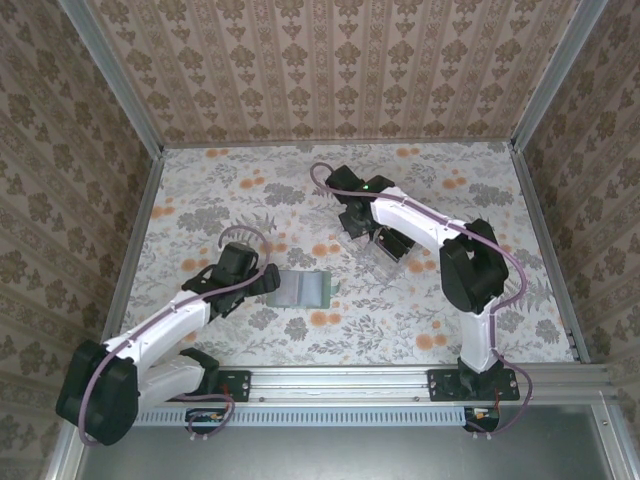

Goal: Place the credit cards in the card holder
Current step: Pick up the credit card from the storage box.

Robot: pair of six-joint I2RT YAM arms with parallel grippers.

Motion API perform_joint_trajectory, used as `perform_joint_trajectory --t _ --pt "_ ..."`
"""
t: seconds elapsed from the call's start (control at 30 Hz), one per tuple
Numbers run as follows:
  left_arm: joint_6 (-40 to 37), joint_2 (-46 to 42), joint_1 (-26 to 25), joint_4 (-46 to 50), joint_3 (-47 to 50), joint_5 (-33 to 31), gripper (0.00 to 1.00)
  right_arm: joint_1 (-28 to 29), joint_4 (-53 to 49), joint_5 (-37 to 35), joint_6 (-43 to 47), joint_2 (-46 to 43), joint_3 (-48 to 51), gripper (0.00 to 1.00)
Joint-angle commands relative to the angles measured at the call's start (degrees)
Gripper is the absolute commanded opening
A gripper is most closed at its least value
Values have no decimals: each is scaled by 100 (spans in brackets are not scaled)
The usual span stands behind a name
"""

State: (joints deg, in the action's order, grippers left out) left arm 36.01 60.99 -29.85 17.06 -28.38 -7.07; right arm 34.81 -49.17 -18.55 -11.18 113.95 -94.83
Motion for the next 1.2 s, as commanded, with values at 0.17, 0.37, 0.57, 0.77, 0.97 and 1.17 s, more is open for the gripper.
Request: perform_joint_trajectory --t 0.17,0.37,0.57,0.77,0.97,1.17 --pt "-189 138 181 -152 -114 251 100 -35 -216 -242 213 334 -352 43" --pt "-200 228 218 -216 -105 294 100 -61 -185 -148 230 496 -389 43" --pt "-165 307 235 -290 -53 325 100 -70 -139 51 234 539 -380 41" --pt "-150 292 237 -317 -1 303 100 -79 -103 266 204 510 -354 35" --pt "-152 273 247 -351 23 303 100 -97 -71 377 173 460 -336 29" --pt "-155 270 249 -397 52 323 100 -132 -60 474 162 445 -337 25"
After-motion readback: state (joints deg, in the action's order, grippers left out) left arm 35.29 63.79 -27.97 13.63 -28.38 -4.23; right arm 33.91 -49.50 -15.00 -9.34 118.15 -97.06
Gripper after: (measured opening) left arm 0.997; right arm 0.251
